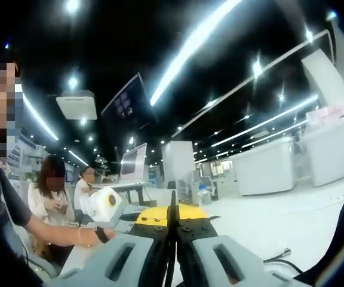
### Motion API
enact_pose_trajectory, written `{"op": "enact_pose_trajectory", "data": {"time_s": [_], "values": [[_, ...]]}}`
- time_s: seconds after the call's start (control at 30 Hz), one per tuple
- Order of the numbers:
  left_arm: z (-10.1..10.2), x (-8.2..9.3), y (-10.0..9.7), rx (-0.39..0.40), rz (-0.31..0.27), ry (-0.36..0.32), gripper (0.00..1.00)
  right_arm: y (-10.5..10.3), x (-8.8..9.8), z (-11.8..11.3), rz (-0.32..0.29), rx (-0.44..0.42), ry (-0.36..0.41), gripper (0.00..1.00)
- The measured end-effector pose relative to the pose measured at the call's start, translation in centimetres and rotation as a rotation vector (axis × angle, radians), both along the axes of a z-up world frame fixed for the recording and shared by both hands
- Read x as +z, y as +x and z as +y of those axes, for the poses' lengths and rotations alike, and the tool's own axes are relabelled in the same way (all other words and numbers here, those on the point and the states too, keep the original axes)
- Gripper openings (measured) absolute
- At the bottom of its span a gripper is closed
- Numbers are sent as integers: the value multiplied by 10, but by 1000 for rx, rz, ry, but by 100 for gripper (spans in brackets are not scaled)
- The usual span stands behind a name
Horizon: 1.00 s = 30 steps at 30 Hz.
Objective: Coil the Type-C to USB data cable on the desktop and secure it with Velcro straps.
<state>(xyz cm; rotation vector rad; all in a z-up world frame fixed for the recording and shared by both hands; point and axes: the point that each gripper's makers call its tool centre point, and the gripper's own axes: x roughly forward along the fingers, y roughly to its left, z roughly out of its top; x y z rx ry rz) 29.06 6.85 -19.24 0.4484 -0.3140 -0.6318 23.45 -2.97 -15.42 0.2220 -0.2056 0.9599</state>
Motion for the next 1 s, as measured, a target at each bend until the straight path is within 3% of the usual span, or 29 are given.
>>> {"op": "enact_pose_trajectory", "data": {"time_s": [0.5, 0.6, 0.73, 0.9, 1.0], "values": [[17, 22, -5, 71, -100, 17, 4, 3, -9, 4, 19, -4, -32, 3], [14, 20, -6, 65, -104, 24, 4, 1, -4, 2, -27, -21, -34, 4], [13, 19, -6, 69, -107, 32, 4, 2, 5, -6, -49, -31, 5, 16], [17, 18, -4, 78, -98, 21, 4, 9, 15, -24, -62, -91, 50, 16], [18, 19, -3, 81, -98, 18, 4, 21, 15, -37, -70, -167, 28, 16]]}}
